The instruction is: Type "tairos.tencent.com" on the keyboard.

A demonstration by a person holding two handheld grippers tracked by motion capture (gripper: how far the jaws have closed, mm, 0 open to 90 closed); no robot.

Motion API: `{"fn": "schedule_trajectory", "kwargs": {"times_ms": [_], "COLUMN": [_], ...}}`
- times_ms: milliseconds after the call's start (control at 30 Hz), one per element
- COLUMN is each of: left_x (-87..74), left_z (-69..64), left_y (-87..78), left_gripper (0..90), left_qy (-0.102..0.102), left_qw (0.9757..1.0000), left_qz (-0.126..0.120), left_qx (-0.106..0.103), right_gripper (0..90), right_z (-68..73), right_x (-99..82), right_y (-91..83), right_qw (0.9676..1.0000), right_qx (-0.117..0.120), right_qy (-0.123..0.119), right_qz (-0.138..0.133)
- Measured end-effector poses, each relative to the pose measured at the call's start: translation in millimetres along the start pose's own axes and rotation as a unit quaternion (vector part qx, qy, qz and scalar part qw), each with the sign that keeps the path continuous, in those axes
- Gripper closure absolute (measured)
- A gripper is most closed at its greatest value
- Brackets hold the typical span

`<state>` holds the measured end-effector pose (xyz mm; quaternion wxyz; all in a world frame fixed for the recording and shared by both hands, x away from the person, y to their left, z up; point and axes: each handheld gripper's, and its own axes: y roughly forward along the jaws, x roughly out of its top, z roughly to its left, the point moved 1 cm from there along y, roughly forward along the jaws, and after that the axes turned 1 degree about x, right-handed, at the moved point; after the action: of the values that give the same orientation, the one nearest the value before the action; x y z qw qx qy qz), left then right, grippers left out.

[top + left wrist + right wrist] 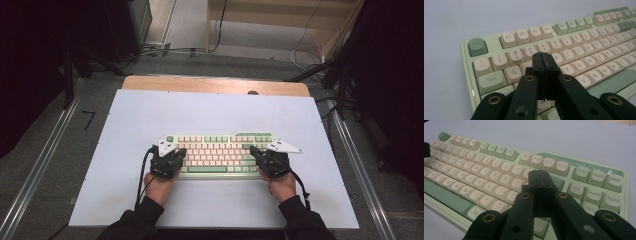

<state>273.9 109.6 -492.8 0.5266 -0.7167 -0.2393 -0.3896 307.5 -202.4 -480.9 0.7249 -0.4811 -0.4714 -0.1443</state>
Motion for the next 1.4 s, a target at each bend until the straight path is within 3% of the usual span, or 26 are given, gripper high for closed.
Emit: {"fn": "schedule_trajectory", "kwargs": {"times_ms": [233, 800, 1133, 1400], "left_x": [-0.2, -0.7, -0.5, -0.6], "left_z": [4.2, 6.4, 6.8, 6.7], "left_y": [-0.9, -1.4, -1.0, -0.9], "left_gripper": [90.0, 90.0, 90.0, 90.0], "left_qy": [-0.011, -0.012, -0.013, -0.013], "left_qw": [0.9999, 0.9999, 0.9999, 0.9999], "left_qz": [-0.004, -0.005, -0.005, -0.004], "left_qx": [0.001, -0.003, -0.004, -0.004], "right_gripper": [87.3, 87.3, 87.3, 87.3], "right_z": [14.9, 59.3, 65.3, 66.6], "right_x": [6.7, 17.4, 17.5, 17.0], "right_y": [12.2, 50.2, 63.5, 64.5], "right_qw": [0.9999, 0.9987, 0.9983, 0.9982], "right_qx": [0.014, 0.041, 0.036, 0.035], "right_qy": [-0.003, -0.013, -0.017, -0.016], "right_qz": [0.001, 0.028, 0.043, 0.045]}}
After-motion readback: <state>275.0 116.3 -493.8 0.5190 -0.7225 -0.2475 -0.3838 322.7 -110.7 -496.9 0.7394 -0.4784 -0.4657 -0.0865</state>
